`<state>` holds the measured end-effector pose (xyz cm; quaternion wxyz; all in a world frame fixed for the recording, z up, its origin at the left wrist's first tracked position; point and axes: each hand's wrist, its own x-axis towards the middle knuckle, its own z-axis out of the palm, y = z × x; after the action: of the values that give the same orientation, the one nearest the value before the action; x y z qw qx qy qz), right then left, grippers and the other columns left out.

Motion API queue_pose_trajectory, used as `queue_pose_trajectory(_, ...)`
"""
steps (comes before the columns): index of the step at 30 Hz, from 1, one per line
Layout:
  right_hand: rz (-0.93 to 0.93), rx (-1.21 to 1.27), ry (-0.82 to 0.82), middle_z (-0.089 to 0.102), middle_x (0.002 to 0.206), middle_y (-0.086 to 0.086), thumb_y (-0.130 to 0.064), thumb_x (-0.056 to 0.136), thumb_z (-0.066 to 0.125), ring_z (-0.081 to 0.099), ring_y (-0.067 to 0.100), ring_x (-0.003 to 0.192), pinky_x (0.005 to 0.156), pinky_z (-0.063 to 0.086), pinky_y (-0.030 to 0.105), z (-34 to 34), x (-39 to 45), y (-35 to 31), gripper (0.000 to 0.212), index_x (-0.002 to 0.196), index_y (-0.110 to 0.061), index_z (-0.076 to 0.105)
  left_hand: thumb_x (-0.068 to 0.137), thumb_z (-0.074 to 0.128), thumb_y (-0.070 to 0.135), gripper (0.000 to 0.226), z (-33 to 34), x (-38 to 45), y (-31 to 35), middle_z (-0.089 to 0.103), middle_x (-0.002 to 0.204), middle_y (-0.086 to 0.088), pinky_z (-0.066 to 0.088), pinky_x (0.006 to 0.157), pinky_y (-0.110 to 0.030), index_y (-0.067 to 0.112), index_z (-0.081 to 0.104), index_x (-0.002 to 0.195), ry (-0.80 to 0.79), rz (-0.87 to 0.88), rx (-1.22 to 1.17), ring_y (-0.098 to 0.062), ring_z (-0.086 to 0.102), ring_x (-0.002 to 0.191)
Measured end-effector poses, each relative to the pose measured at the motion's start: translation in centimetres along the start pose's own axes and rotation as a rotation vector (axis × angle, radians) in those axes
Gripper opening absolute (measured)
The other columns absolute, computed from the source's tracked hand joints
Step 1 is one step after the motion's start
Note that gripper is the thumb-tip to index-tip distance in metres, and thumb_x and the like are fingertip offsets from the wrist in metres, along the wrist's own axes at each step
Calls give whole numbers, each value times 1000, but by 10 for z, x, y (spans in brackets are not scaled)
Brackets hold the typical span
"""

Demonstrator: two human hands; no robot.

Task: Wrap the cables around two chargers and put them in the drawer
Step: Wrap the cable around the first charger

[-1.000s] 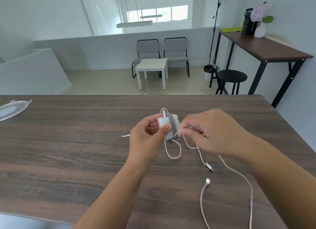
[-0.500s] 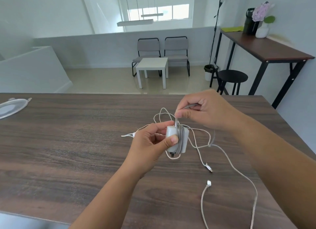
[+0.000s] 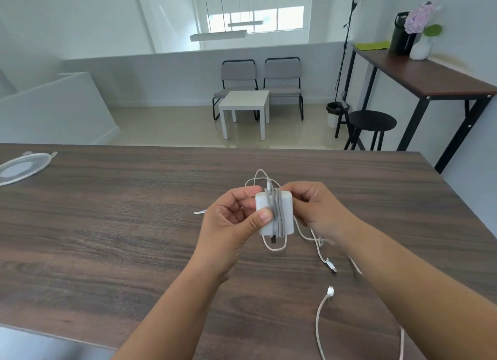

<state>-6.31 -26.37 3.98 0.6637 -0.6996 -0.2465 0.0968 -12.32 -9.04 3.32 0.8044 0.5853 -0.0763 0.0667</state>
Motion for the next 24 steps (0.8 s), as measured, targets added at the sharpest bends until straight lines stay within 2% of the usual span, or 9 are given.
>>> queue_pose_trajectory(2,-4,-51,55,76,84,-1,-7,93,57,67,7,79,74,52,18,4,-4,8,17,101,-3,72,59,87,16,44,2,3,1,71,87,-2,56,68,-26,20,74,101,47,-4,-41,-15,66,83)
queue_pose_trajectory(4,-16,-213,107,76,90,-7,-14,92,62,67,6,85,80,50,21,8,-11,16,18,105,-16,75,64,86,21,41,5,9,4,69,95,-8,52,69,-29,20,74,104,146,-17,-98,-23,62,87)
queue_pose_trajectory(6,-83,-413,122,74,95,-16,-22,91,64,69,3,89,82,52,22,17,-20,21,19,107,-26,74,68,76,21,40,7,17,8,66,99,-13,54,78,-35,14,71,107,264,-23,-165,-26,60,90)
queue_pose_trajectory(8,-219,-607,106,73,101,-16,-29,92,60,65,-5,92,81,49,13,24,-28,21,23,112,-28,71,68,74,20,43,7,25,12,60,104,-20,49,96,-49,9,69,109,339,-13,-186,-31,56,95)
queue_pose_trajectory(10,-308,-756,97,74,92,-15,-32,93,55,61,-3,81,72,45,11,26,-30,14,24,110,-26,71,68,76,21,46,7,29,13,61,101,-19,47,98,-54,7,69,111,377,7,-130,-31,57,93)
queue_pose_trajectory(12,-360,-847,97,69,77,-13,-34,94,52,53,1,67,63,47,22,26,-30,2,22,96,-24,71,67,78,22,47,6,30,12,69,92,-11,54,90,-47,8,69,111,397,26,-41,-26,64,86)
queue_pose_trajectory(14,-391,-894,92,64,69,-12,-39,92,51,48,1,61,59,48,29,22,-29,-11,26,86,-23,70,67,79,22,45,4,28,9,72,86,-4,57,84,-44,10,69,109,398,35,33,-23,68,84)
queue_pose_trajectory(19,-395,-882,69,64,67,-9,-37,89,57,55,6,59,58,49,33,10,-21,-38,22,85,-22,72,79,77,2,29,6,23,5,74,85,-5,56,65,-21,7,68,105,350,73,121,-13,71,76)
queue_pose_trajectory(24,-406,-879,39,67,71,-7,-32,88,58,58,7,63,61,50,33,2,-11,-49,18,84,-21,72,79,76,0,25,12,18,5,76,84,-4,54,63,-17,7,68,102,293,83,116,-9,71,74)
